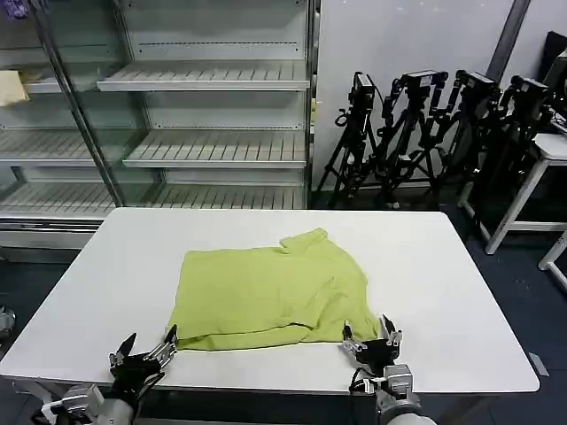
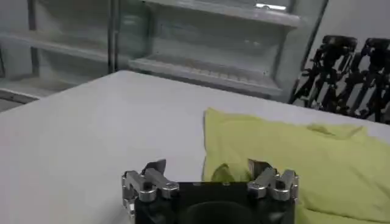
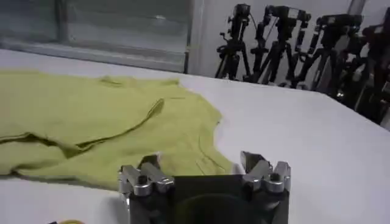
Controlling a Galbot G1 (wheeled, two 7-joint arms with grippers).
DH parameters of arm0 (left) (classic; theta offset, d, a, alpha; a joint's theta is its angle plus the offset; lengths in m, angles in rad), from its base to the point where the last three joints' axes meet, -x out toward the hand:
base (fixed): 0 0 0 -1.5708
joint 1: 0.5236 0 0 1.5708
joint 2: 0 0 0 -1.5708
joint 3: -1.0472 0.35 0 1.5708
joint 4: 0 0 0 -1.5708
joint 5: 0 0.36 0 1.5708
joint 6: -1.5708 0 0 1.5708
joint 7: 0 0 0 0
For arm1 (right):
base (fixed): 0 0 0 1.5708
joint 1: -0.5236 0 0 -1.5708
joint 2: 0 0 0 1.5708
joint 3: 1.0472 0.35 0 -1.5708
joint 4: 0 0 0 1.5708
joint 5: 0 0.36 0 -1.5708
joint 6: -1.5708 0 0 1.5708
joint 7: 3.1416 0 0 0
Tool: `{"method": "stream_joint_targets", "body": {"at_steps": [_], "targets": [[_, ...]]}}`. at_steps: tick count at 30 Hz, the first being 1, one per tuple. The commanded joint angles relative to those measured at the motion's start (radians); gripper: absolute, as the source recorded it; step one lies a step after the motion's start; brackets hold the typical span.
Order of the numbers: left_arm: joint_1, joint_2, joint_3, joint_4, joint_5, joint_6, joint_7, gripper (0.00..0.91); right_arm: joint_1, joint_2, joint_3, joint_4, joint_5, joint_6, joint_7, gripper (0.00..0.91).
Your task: Fold and organize the clothes.
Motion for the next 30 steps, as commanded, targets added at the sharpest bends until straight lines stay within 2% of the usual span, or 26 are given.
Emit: {"method": "stream_joint_targets", "body": {"at_steps": [1,10,18,24,30], "targets": [[0.018,-0.006,-0.029,-0.035,-0.040,-0.003,0.001,0.907,-0.001,0.003,-0.013,-0.025,0.008,-0.018,-0.005,0.907],[0.088,-0.028,-0.021,-0.115,-0.028,-0.012,0.005,0.907,-0.011,0.003,-0.008,-0.018,0.007,-0.018,-0.004,0.907],[0.028,-0.015,-0.023,-0.071,0.004,-0.019,0.002,0.907,-0.023,0.000,-0.001,-0.010,0.006,-0.017,-0.004,0.907],[0.009,0.023,-0.106,-0.117,-0.096,-0.019,0.005,0.907,-0.025,0.001,0.002,-0.017,0.005,-0.013,-0.005,0.907],[-0.006,0.029,-0.128,-0.116,-0.196,-0.032,0.010,0.907,-0.031,-0.001,0.001,-0.022,0.002,-0.009,-0.004,0.907]]}}
